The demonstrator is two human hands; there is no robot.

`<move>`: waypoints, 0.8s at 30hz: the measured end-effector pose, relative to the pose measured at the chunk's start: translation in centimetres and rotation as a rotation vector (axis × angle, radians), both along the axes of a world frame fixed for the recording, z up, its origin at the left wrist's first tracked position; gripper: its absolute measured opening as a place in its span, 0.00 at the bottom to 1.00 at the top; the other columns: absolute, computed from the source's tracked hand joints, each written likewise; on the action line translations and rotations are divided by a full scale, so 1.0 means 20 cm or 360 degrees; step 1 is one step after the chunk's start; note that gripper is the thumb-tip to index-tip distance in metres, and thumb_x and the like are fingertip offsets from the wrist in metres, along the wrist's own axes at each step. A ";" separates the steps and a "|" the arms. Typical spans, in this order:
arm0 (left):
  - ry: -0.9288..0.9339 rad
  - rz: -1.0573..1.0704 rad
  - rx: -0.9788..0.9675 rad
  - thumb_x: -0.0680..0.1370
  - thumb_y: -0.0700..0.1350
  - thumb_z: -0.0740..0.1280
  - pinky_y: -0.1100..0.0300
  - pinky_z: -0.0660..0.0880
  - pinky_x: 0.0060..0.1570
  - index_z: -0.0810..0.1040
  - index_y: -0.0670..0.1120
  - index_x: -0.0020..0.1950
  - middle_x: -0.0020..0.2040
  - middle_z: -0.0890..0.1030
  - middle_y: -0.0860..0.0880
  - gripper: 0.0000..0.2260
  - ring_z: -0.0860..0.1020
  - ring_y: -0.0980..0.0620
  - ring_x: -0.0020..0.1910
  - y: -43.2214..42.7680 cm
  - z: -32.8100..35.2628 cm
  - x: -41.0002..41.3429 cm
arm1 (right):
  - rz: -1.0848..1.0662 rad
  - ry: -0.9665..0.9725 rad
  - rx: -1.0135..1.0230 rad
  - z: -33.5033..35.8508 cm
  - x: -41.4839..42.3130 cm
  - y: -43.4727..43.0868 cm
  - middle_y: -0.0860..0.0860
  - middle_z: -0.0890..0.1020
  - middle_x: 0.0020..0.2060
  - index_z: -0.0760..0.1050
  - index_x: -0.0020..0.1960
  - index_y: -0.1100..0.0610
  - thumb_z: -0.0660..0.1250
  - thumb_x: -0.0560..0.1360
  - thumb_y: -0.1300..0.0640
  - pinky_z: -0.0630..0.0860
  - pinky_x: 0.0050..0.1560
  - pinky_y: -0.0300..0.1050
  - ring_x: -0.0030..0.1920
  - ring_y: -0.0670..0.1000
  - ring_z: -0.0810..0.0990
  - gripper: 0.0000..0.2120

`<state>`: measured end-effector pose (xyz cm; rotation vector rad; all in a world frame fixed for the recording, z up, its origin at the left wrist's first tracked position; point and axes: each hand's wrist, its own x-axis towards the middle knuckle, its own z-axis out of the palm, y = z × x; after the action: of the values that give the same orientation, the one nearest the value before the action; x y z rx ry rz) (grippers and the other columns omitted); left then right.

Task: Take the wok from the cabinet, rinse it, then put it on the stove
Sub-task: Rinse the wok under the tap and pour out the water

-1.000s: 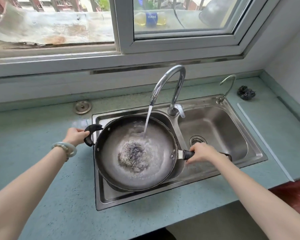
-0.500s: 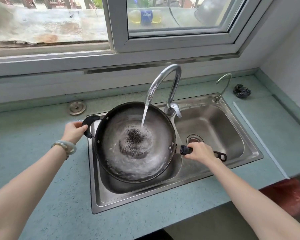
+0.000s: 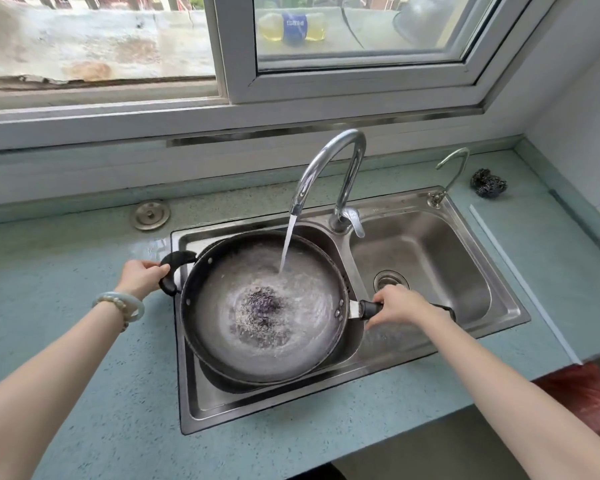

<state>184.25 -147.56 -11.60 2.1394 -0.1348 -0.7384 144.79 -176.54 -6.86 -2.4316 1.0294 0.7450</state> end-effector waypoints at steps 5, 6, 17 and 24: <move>0.0146 0.0142 -0.0052 0.77 0.37 0.66 0.54 0.78 0.49 0.77 0.40 0.40 0.41 0.79 0.42 0.06 0.78 0.44 0.46 0.03 -0.08 -0.02 | 0.0124 -0.0014 -0.0263 0.11 0.04 -0.05 0.47 0.80 0.36 0.74 0.36 0.48 0.73 0.60 0.37 0.67 0.38 0.43 0.42 0.51 0.77 0.17; 0.0156 0.0153 -0.0063 0.77 0.37 0.66 0.52 0.77 0.53 0.77 0.40 0.40 0.41 0.79 0.42 0.06 0.78 0.43 0.47 0.03 -0.08 -0.02 | 0.0126 -0.0033 -0.0333 0.12 0.04 -0.05 0.47 0.81 0.37 0.74 0.37 0.48 0.73 0.60 0.37 0.67 0.39 0.43 0.44 0.53 0.79 0.16; -0.0191 -0.0033 -0.0317 0.75 0.35 0.66 0.60 0.75 0.43 0.79 0.48 0.39 0.29 0.81 0.58 0.09 0.79 0.58 0.34 -0.06 0.12 -0.05 | -0.0228 -0.0180 -0.0209 -0.11 -0.05 0.07 0.51 0.83 0.44 0.75 0.41 0.46 0.72 0.64 0.42 0.70 0.41 0.45 0.51 0.56 0.80 0.11; -0.0174 -0.0063 -0.0262 0.73 0.40 0.70 0.56 0.76 0.49 0.81 0.50 0.45 0.35 0.81 0.56 0.05 0.79 0.53 0.40 -0.05 0.11 -0.01 | -0.0212 -0.0066 0.0121 -0.13 -0.07 0.07 0.47 0.79 0.32 0.75 0.35 0.52 0.74 0.61 0.42 0.74 0.38 0.45 0.41 0.52 0.79 0.15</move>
<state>184.13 -148.55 -9.39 2.0244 -0.2871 -0.6112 143.36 -175.10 -9.53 -2.2797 1.1137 0.6739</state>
